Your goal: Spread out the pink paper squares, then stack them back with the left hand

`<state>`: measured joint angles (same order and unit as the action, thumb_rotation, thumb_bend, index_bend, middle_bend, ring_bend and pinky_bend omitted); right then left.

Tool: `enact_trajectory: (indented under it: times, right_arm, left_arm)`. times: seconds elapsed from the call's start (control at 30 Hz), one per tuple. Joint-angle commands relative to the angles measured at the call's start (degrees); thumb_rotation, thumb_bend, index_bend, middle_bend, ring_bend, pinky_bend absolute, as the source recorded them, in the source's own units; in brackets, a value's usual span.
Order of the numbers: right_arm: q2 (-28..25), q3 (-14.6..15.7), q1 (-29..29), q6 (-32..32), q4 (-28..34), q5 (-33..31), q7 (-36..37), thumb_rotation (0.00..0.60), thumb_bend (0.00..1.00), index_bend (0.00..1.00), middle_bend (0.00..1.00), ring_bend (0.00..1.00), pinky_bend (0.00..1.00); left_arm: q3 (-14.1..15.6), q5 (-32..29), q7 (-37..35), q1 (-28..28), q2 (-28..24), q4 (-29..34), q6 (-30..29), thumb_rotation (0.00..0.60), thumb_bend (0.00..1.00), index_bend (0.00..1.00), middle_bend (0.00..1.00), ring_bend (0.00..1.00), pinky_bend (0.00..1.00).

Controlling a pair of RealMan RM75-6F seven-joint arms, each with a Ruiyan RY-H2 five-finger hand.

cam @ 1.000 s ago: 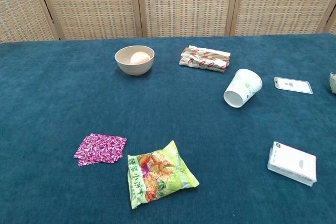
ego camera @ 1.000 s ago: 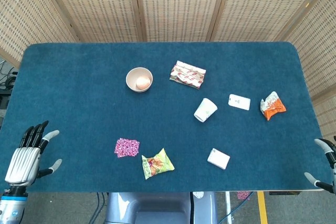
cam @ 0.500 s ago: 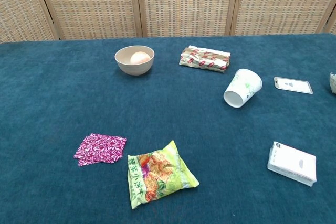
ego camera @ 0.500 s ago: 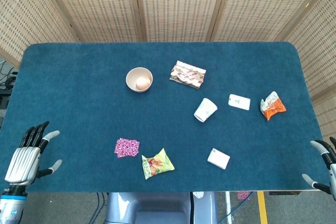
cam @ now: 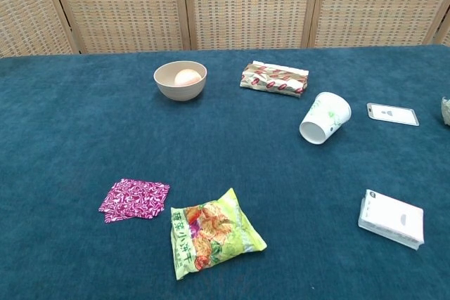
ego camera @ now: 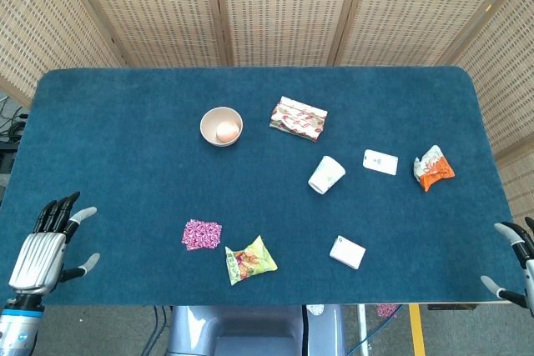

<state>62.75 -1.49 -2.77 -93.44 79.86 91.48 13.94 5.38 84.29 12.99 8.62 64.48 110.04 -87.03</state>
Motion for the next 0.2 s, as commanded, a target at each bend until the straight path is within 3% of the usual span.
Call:
enact_trajectory:
  times: [0.03, 0.2]
  right_arm:
    - [0.01, -0.02, 0.08, 0.12, 0.07, -0.05, 0.04, 0.600, 0.13, 0.19, 0.21, 0.00, 0.00]
    - [0.06, -0.06, 0.27, 0.25, 0.09, -0.03, 0.29, 0.600, 0.13, 0.19, 0.21, 0.00, 0.00]
  left_arm:
    - [-0.22, 0.15, -0.12, -0.14, -0.09, -0.02, 0.26, 0.583, 0.25, 0.19, 0.00, 0.00, 0.00]
    - [-0.67, 0.27, -0.44, -0.50, -0.50, 0.19, 0.75, 0.584, 0.25, 0.19, 0.00, 0.00, 0.00]
